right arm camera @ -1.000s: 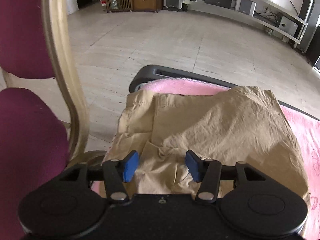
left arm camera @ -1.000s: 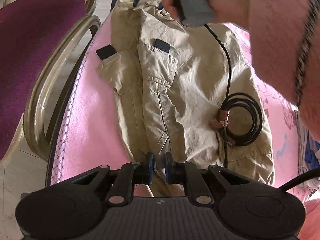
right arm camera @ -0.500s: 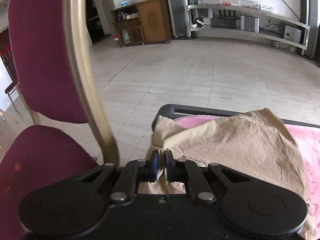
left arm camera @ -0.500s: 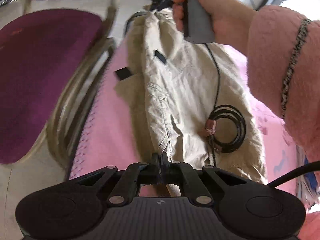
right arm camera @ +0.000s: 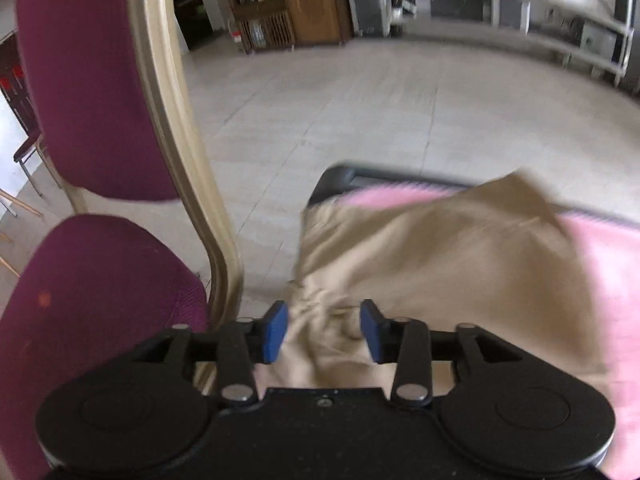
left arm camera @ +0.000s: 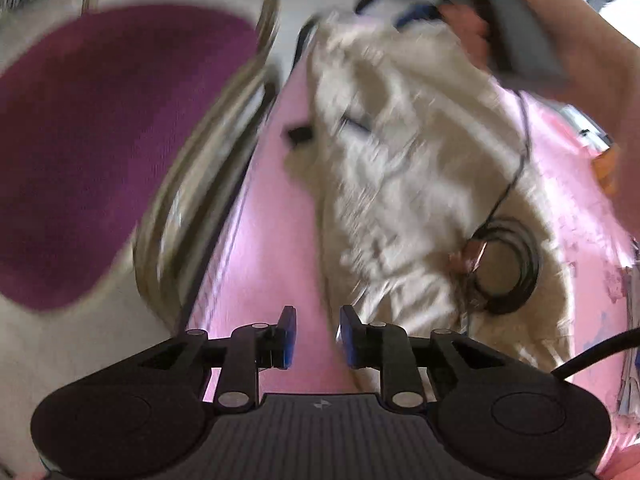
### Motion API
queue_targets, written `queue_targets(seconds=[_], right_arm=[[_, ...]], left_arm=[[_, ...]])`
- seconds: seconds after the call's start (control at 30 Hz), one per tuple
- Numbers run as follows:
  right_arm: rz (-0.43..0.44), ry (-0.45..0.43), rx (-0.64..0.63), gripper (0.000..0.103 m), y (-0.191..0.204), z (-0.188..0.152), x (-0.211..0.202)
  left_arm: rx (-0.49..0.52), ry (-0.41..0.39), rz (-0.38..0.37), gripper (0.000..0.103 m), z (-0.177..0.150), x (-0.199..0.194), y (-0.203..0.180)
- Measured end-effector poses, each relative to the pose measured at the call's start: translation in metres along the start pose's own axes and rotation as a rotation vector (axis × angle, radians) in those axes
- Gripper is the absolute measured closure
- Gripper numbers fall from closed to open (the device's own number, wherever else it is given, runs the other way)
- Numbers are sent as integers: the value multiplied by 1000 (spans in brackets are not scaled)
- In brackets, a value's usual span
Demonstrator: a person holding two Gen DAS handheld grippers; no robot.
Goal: Fold clothes
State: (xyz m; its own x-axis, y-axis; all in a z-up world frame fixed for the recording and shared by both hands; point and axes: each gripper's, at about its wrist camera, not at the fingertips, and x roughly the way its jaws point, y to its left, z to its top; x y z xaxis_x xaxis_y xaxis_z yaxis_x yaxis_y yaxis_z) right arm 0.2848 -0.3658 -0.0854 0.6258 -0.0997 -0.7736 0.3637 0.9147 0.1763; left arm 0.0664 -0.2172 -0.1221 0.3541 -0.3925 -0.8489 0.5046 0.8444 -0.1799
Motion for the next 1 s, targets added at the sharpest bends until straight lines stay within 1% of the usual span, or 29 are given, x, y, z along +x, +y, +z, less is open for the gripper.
queue_targets(seconds=[0.1, 0.13, 0.2, 0.23, 0.33, 0.37, 0.43, 0.47, 0.53, 0.57, 0.6, 0.63, 0.67, 0.73, 0.77, 0.83, 0.87, 0.9, 0.93, 0.97, 1.0], right_arm=[[-31, -38, -34, 50, -30, -6, -72], [-39, -46, -42, 48, -40, -10, -95], [-48, -66, -40, 44, -58, -27, -138], [-51, -78, -37, 40, -67, -36, -160], [-63, -116, -33, 37, -93, -66, -222], [-71, -138, -49, 36, -99, -78, -235], [-87, -178, -77, 36, -113, -97, -244], [-96, -196, -89, 36, -120, -105, -246], [-107, -201, -82, 36, -133, -116, -233], [-111, -198, -73, 41, -139, -121, -223], [-115, -195, -64, 47, -146, -125, -214], [-119, -192, -55, 64, -152, -130, -204], [-123, -188, -46, 74, -158, -134, -194], [-131, -182, -28, 75, -171, -143, -175], [-117, -178, -6, 75, -177, -146, -165], [-38, -164, 68, 74, -189, -149, -147], [47, -141, 115, 74, -194, -149, -137], [160, -106, 165, 74, -198, -147, -126], [274, -70, 215, 71, -202, -146, -114], [401, -19, 262, 61, -205, -145, -100], [519, 40, 292, 57, -205, -144, -83]], left_arm=[[34, -122, -23, 79, -1, -21, -6], [30, -140, -37, 79, -1, -24, -7], [15, -164, -65, 75, 0, -27, -8], [8, -177, -79, 75, 0, -28, -9], [-37, -169, -96, 75, -6, -33, -6], [-55, -156, -108, 76, -9, -31, -6], [-90, -127, -136, 77, -14, -23, -9], [-107, -112, -150, 80, -17, -19, -10], [-95, -92, -135, 82, -18, -9, -17], [-85, -83, -125, 86, -18, -3, -21], [-72, -81, -103, 86, -18, 1, -25], [-58, -81, -79, 88, -18, 6, -29], [-39, -86, -66, 96, -16, 8, -33], [0, -100, -46, 97, -13, 11, -40], [12, -113, -38, 97, -7, 13, -43], [30, -140, -26, 97, 9, 21, -50], [38, -150, -21, 97, 18, 26, -54], [42, -154, -23, 96, 28, 32, -58], [40, -152, -29, 96, 37, 41, -60], [37, -149, -35, 96, 45, 50, -61], [39, -140, -49, 96, 53, 60, -63]])
